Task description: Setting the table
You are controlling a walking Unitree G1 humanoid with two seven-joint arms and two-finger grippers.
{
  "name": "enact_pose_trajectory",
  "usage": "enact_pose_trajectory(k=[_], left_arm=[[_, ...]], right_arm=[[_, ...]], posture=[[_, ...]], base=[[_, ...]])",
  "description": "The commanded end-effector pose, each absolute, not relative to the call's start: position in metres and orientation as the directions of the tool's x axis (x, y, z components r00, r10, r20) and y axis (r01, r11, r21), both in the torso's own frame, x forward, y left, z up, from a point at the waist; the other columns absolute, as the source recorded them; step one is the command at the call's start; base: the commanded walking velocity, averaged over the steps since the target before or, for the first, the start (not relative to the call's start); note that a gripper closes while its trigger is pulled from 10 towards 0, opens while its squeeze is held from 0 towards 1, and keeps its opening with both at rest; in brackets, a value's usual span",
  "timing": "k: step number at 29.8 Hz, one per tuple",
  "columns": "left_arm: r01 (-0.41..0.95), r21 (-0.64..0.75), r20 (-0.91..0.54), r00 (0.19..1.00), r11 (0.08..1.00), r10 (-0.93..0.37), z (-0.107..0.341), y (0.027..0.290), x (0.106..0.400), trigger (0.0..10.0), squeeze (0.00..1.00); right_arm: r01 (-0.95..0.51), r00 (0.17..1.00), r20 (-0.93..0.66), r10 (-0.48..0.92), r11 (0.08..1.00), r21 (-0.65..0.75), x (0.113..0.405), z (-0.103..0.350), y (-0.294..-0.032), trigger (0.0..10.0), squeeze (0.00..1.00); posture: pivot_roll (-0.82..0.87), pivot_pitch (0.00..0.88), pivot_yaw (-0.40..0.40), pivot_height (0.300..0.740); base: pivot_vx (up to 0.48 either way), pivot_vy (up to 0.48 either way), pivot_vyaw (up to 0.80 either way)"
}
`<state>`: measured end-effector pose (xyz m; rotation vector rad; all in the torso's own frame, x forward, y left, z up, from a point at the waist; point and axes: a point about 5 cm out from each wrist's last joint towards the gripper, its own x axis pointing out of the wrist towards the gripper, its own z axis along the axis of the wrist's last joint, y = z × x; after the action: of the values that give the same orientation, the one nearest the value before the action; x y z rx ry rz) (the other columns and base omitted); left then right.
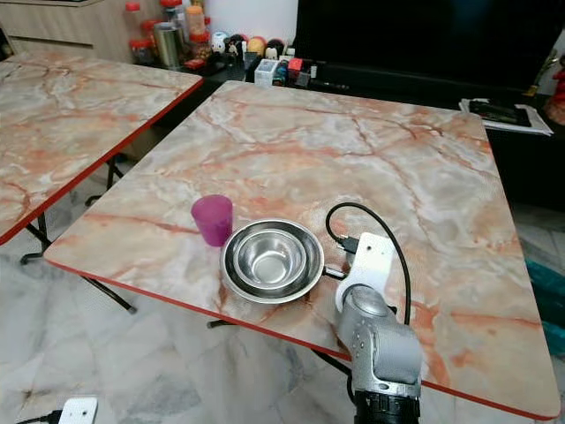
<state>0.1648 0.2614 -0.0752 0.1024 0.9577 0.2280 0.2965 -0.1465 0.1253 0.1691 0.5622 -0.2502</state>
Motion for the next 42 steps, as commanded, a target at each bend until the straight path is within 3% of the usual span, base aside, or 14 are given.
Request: enact_pose_trajectory(k=[1, 18, 42], left_arm=[[-0.156, 0.187, -0.807, 0.539, 0.97, 0.242, -0.077, 0.263, 0.159, 10.0, 0.0], [-0.146, 0.185, -0.806, 0.542, 0.972, 0.235, -0.078, 0.251, 0.166, 10.0, 0.0], [-0.143, 0.192, -0.793, 0.561, 0.971, 0.239, -0.074, 0.255, 0.174, 10.0, 0.0]], right_arm=[[0.275, 0.826, -0.532, -0.184, 0.956, 0.097, 0.296, 0.132, -0.143, 10.0, 0.0], [0.305, 0.802, -0.564, -0.195, 0.946, 0.107, 0.295, 0.116, -0.139, 10.0, 0.0], [0.269, 0.81, -0.563, -0.163, 0.957, 0.109, 0.294, 0.105, -0.132, 10.0, 0.0]], posture=[[-0.02, 0.113, -0.017, 0.74], [-0.01, 0.114, -0.006, 0.74], [-0.01, 0.106, 0.007, 0.74]], base=[[0.0, 0.0, 0.0], [0.0, 0.0, 0.0], [0.0, 0.0, 0.0]])
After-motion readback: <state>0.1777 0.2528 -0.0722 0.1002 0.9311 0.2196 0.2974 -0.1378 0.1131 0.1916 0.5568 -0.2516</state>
